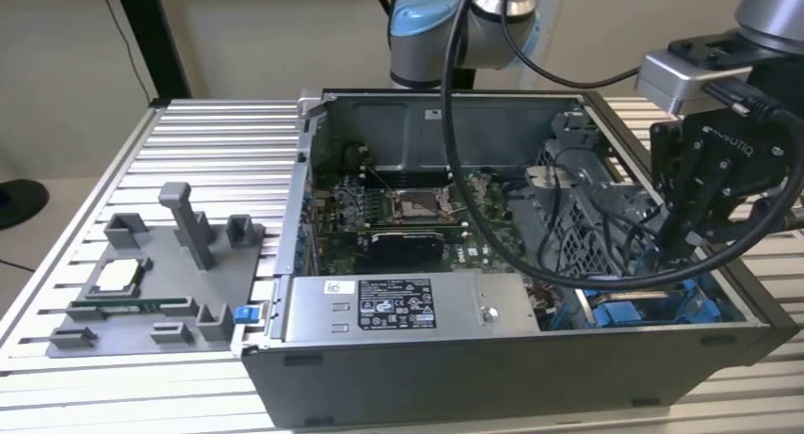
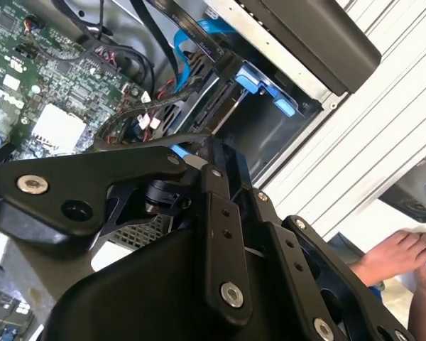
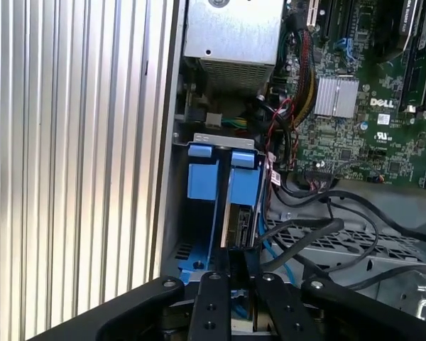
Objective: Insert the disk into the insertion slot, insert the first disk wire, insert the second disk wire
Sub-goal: 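Insert the first disk wire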
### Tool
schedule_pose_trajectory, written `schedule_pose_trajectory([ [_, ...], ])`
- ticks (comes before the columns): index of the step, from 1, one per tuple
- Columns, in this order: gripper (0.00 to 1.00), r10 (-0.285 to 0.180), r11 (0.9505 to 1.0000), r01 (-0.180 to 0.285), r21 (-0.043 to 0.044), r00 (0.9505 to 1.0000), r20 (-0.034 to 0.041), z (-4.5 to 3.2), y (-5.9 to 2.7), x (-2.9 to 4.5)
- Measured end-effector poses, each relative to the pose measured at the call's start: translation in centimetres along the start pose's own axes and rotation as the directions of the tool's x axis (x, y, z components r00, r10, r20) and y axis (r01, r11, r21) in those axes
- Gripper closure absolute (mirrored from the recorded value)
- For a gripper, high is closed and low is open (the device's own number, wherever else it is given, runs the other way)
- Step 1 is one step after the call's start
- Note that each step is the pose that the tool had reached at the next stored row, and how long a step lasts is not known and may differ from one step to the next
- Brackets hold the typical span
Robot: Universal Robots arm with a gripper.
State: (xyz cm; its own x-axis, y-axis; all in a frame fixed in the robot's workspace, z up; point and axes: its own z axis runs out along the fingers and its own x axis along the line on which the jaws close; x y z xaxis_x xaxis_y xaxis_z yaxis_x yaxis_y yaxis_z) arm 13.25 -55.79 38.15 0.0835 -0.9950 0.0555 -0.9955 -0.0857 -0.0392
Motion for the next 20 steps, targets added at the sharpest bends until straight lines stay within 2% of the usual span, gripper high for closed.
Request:
schedule_pose_trajectory([
  [3, 1.00, 0.001, 1.0000, -0.001, -0.0035, 0.9996, 0.0298, 0.08, -0.25, 0.23],
  [5, 1.00, 0.002, 1.0000, -0.001, -0.0078, 0.9991, 0.0427, 0.17, -0.49, 0.49],
  [13, 1.00, 0.003, 0.9998, -0.001, -0.0210, 0.9974, 0.0725, 0.70, -1.26, 1.66],
  [20, 1.00, 0.004, 0.9990, 0.000, -0.0454, 0.9957, 0.0921, 1.13, -1.40, 2.48],
])
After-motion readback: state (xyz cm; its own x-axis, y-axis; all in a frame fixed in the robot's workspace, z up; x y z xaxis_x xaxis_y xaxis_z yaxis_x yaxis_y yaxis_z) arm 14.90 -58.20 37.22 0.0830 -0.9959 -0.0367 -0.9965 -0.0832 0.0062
